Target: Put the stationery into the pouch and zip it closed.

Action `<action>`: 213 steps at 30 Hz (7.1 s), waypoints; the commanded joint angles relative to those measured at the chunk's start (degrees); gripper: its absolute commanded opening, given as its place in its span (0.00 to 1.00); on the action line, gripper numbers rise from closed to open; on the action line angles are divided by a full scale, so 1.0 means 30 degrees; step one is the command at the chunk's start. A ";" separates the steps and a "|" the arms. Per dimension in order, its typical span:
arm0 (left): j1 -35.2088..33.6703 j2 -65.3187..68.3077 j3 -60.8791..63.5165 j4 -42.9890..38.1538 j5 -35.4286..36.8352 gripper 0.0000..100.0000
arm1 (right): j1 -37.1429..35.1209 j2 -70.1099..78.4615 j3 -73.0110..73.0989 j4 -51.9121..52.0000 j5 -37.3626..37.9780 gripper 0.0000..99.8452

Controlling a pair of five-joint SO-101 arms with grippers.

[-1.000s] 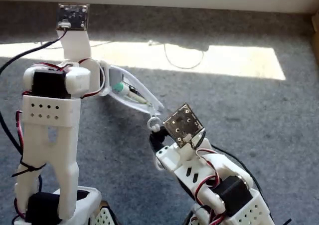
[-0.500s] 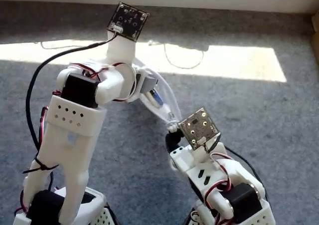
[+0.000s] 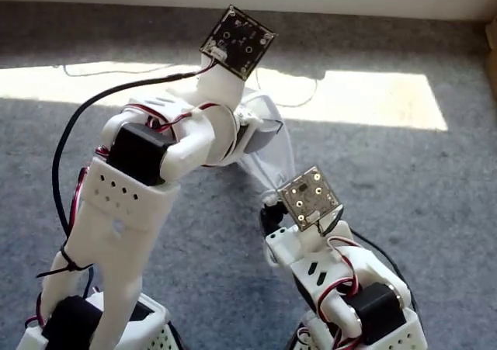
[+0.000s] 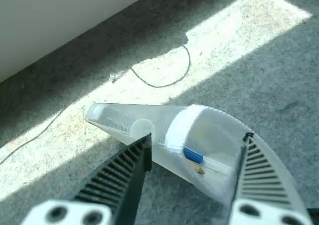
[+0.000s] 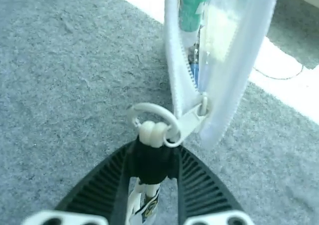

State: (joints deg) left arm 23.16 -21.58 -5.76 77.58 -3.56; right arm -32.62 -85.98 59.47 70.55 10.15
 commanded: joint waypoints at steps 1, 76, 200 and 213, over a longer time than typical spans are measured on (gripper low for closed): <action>0.0835 -0.0073 -0.0952 -0.1260 -0.0147 0.27 | 0.0161 -0.0278 -0.0190 -0.0718 0.0264 0.01; -0.0337 -0.1011 0.0542 -0.4835 0.2286 0.27 | 0.0220 -0.0278 -0.0103 -0.0718 0.0205 0.01; 0.3619 -1.4256 2.7912 -1.9663 -0.6711 0.20 | 0.2799 -0.0278 -0.0220 -0.1685 -0.1143 0.01; 0.2359 -1.4256 2.7883 -1.9663 -0.6886 0.21 | 0.2799 -0.0278 -0.0190 -0.1685 -0.1114 0.01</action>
State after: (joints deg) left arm 32.92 -63.52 78.46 19.38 -24.22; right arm -24.97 -86.24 59.56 66.86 6.90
